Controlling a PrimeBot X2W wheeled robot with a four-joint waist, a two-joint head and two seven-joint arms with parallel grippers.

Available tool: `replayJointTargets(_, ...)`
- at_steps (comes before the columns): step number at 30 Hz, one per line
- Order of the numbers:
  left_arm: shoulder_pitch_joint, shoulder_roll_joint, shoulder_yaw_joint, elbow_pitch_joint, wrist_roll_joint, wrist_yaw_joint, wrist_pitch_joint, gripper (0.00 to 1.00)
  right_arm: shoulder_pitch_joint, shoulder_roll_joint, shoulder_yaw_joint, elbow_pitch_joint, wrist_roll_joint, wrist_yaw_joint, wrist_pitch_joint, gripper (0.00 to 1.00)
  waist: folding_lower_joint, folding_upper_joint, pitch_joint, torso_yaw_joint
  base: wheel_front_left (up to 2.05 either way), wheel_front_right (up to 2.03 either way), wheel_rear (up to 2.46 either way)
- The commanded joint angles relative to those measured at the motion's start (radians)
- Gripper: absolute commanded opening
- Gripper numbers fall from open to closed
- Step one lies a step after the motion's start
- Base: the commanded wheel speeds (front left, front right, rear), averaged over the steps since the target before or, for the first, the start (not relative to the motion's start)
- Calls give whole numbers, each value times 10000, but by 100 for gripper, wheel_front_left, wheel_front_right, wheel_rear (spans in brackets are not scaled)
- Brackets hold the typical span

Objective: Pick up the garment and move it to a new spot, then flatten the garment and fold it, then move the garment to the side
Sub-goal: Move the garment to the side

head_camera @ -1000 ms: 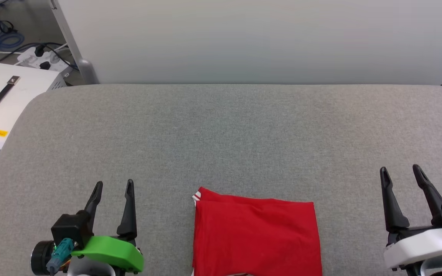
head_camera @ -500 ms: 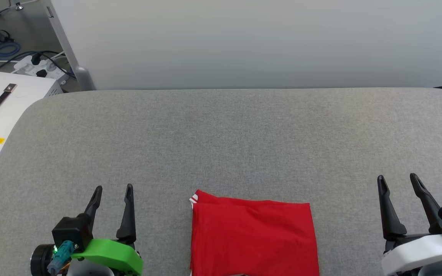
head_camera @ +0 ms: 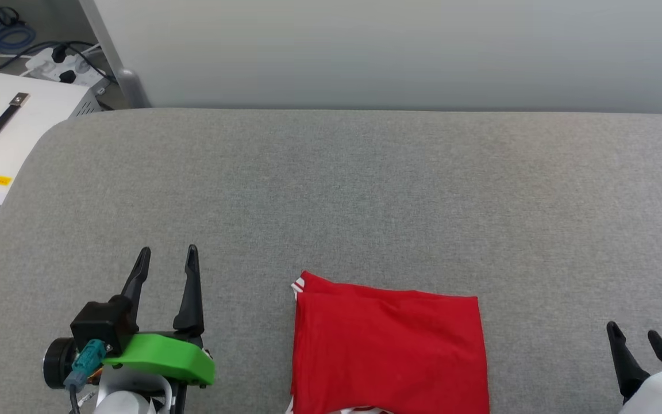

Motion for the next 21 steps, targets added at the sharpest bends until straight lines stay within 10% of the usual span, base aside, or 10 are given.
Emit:
replayJointTargets(1,-189,-108,72,-59,111,-82,-58,100,-48,-138,-50,200,268,-4,408,100,0,0,373,290,0,0,0)
replayJointTargets(21,-1255,-1379,542,-67,1123,-860,-58,100,-976,-1060,3047,1291,4724,-4,4030,100,0,0,2295,1508,0,0,0)
